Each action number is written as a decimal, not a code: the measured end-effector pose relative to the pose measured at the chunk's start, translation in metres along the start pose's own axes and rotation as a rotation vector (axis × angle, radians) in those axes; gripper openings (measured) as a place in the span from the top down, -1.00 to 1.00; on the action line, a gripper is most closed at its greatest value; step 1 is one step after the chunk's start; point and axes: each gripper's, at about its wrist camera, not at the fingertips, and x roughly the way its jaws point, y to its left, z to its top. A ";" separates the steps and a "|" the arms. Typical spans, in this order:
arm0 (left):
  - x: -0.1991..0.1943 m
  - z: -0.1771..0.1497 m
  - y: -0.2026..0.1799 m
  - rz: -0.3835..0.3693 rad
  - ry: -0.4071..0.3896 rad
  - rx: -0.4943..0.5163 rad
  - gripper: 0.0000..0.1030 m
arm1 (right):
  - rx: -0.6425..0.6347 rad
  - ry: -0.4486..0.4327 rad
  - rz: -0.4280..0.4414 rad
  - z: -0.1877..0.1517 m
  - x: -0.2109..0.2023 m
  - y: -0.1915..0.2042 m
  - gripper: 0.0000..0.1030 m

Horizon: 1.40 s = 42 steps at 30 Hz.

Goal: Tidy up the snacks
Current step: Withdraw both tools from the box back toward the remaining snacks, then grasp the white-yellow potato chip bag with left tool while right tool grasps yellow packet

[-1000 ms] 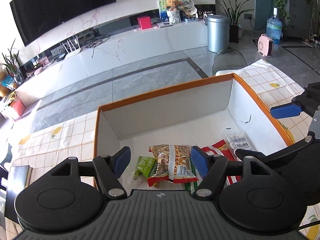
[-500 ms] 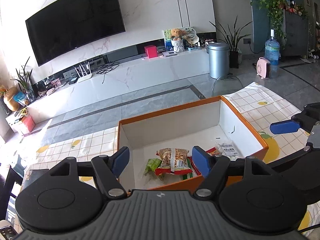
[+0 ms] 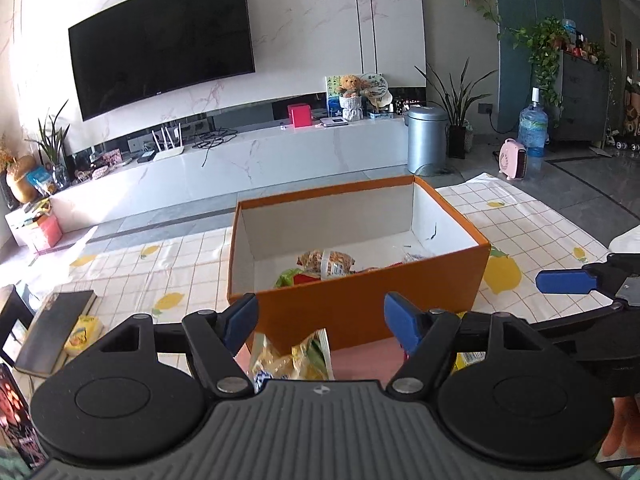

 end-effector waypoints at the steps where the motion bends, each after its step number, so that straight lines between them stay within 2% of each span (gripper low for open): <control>1: 0.000 -0.006 0.002 -0.008 0.005 -0.023 -0.63 | 0.014 -0.008 -0.012 -0.006 -0.002 0.001 -0.52; 5: 0.001 -0.029 0.012 -0.035 0.022 -0.089 -0.64 | 0.009 -0.015 -0.038 -0.032 -0.004 0.004 -0.52; 10: 0.003 -0.055 0.020 -0.031 0.035 -0.141 -0.64 | 0.003 -0.003 -0.033 -0.058 0.000 0.007 -0.52; 13: 0.006 -0.070 0.024 -0.037 0.052 -0.150 -0.64 | 0.019 0.032 -0.011 -0.069 0.008 0.007 -0.52; 19: 0.017 -0.082 0.030 -0.045 0.085 -0.164 -0.64 | 0.022 0.098 -0.045 -0.081 0.030 0.005 -0.51; 29: 0.032 -0.092 0.041 0.004 0.081 -0.158 -0.64 | 0.035 0.134 -0.069 -0.082 0.061 -0.004 -0.42; 33: 0.041 -0.088 0.042 -0.008 0.074 -0.154 -0.71 | 0.025 0.139 -0.076 -0.078 0.073 -0.007 -0.42; 42: 0.070 -0.080 0.034 0.006 0.106 -0.131 -0.72 | 0.017 0.152 -0.099 -0.065 0.101 -0.017 -0.42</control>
